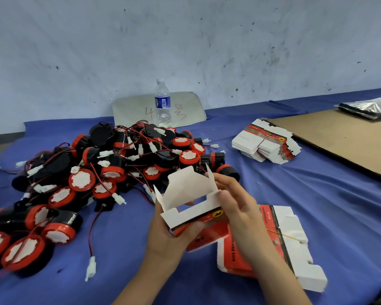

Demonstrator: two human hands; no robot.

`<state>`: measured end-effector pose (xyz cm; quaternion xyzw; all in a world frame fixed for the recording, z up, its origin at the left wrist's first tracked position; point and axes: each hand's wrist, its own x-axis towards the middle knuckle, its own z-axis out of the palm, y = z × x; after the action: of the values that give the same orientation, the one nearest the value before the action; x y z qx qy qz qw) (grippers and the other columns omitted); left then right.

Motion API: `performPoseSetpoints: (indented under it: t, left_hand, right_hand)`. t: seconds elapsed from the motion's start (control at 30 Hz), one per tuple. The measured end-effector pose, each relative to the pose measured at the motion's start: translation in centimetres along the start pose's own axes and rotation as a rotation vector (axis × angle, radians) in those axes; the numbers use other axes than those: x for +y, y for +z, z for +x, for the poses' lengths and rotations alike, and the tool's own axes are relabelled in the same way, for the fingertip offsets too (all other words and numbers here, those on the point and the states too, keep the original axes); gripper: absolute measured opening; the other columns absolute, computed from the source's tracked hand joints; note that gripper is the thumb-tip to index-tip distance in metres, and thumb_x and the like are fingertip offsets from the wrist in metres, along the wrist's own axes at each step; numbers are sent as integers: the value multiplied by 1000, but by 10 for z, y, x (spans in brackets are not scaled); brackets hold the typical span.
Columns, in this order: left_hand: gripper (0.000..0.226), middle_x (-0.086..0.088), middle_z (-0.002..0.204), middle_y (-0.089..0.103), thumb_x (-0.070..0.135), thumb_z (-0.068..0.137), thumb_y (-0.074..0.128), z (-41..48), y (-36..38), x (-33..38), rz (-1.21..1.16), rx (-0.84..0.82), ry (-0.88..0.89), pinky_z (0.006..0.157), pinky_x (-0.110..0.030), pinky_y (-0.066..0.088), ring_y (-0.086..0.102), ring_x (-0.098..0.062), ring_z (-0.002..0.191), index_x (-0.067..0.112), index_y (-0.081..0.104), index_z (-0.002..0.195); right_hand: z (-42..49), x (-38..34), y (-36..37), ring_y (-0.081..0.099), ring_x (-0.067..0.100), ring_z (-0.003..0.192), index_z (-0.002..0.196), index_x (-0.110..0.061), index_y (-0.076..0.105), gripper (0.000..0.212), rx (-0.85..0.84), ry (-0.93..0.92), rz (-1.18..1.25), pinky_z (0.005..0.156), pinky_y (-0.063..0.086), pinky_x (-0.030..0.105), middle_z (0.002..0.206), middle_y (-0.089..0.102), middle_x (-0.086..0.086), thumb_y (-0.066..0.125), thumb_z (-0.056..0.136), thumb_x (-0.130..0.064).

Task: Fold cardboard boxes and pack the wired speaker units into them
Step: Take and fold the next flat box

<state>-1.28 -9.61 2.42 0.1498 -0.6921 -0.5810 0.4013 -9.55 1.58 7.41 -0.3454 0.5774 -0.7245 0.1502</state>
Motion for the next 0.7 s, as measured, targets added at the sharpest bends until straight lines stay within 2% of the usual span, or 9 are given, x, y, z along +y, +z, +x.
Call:
performPoseSetpoints:
  t: [0.17, 0.23, 0.33, 0.43, 0.5, 0.57, 0.6, 0.67, 0.7]
  left_hand:
    - [81, 21, 97, 71, 56, 49, 76, -2, 0, -1, 11, -20, 12, 67, -12, 51, 68, 0, 89, 14, 58, 115]
    - [86, 17, 102, 70, 65, 48, 79, -4, 0, 2, 13, -31, 17, 71, -15, 52, 67, -3, 94, 17, 56, 116]
    - [88, 22, 107, 67, 83, 53, 69, -9, 0, 7, 20, -49, 0, 74, -14, 52, 65, -1, 98, 24, 52, 115]
    - [74, 22, 108, 67, 76, 63, 64, -14, 0, 4, -33, -57, -45, 75, -16, 52, 65, -2, 99, 27, 51, 117]
    - [67, 12, 105, 71, 63, 65, 56, -14, -2, -1, -117, 5, -98, 77, -20, 53, 66, -7, 97, 22, 55, 118]
    - [71, -6, 106, 71, 54, 65, 53, -11, -2, -4, -234, 36, -138, 84, -36, 53, 66, -21, 100, 11, 58, 121]
    - [67, -9, 105, 70, 49, 66, 53, -9, -3, -4, -284, 55, -159, 83, -39, 53, 65, -24, 99, 8, 59, 118]
    - [48, -8, 93, 72, 38, 69, 51, -6, -6, -5, -357, 87, -202, 70, -31, 55, 66, -23, 88, 9, 64, 105]
    - [41, -5, 86, 72, 35, 71, 47, -5, -7, -6, -354, 98, -200, 64, -29, 55, 65, -22, 84, 11, 65, 99]
  right_hand:
    - [-4, 1, 3, 66, 11, 89, 102, -25, 67, 39, 44, -26, 21, 71, 48, 15, 96, 72, -2, 65, 72, -48]
    - [-4, 3, 3, 66, 15, 89, 101, -20, 66, 30, 69, -24, 66, 70, 49, 18, 96, 71, 1, 67, 76, -37]
    - [-5, 5, 6, 65, 14, 86, 101, -20, 64, 22, 109, -71, 44, 68, 48, 16, 95, 70, 0, 59, 80, -22]
    - [-8, 7, 8, 64, 15, 89, 106, -24, 60, 30, 140, -134, -8, 73, 48, 19, 97, 68, -3, 55, 79, -12]
    - [-9, 8, 13, 63, 10, 90, 111, -29, 55, 36, 144, -192, -46, 76, 47, 17, 97, 66, -9, 56, 81, -8]
    - [-12, 9, 17, 63, 9, 93, 111, -38, 51, 36, 150, -263, -131, 78, 47, 16, 101, 64, -15, 63, 85, -17]
    - [-13, 9, 18, 63, 8, 96, 111, -43, 50, 35, 148, -311, -199, 82, 48, 20, 104, 63, -19, 66, 85, -25]
    - [-15, 9, 18, 62, 7, 103, 113, -46, 52, 32, 117, -427, -360, 90, 48, 31, 111, 61, -20, 65, 85, -41]
    - [-15, 10, 17, 60, 6, 106, 115, -40, 56, 31, 89, -486, -415, 91, 47, 29, 114, 60, -16, 65, 85, -44]
